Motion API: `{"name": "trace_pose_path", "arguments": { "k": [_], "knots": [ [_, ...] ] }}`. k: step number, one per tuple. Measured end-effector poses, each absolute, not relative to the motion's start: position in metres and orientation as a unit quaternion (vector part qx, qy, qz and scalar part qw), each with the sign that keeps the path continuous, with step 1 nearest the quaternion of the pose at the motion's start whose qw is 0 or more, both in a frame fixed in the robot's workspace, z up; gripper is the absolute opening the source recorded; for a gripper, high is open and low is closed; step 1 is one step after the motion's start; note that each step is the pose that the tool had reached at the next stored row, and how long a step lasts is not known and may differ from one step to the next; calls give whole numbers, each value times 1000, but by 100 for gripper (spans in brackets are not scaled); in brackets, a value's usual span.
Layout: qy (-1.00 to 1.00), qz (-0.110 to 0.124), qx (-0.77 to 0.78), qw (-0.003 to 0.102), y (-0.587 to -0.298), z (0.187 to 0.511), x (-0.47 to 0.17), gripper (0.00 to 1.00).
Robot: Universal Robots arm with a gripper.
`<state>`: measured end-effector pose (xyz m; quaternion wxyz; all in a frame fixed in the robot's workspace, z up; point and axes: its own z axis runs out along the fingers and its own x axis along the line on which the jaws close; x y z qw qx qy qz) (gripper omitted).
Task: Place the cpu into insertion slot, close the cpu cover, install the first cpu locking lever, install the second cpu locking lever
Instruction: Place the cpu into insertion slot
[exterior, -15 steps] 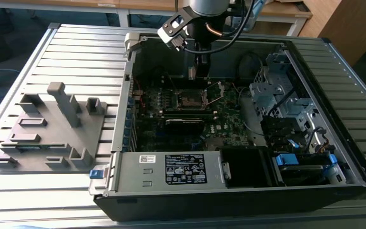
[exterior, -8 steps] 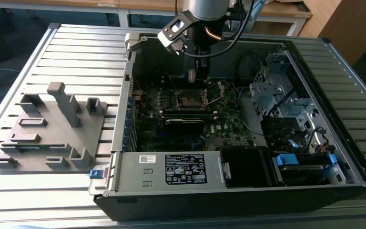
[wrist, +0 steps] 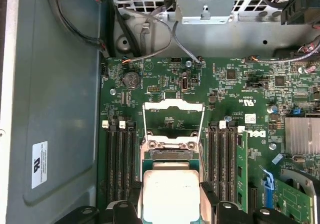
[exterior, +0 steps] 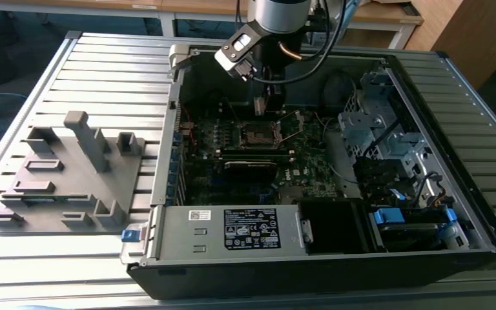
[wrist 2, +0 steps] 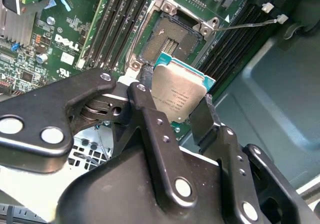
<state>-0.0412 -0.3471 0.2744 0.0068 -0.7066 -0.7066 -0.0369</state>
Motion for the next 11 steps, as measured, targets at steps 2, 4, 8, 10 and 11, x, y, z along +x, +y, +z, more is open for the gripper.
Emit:
{"name": "trace_pose_path", "arguments": {
  "k": [2, 4, 8, 10, 11],
  "knots": [
    [-707, -37, -707, 7, -347, 274, -41, 54],
    [-707, -37, -707, 6, -347, 274, -41, 54],
    [-707, -37, -707, 6, -347, 274, -41, 54],
    [-707, -37, -707, 6, -347, 274, -41, 54],
    [-707, -37, -707, 6, -347, 273, -41, 54]
  ]
}}
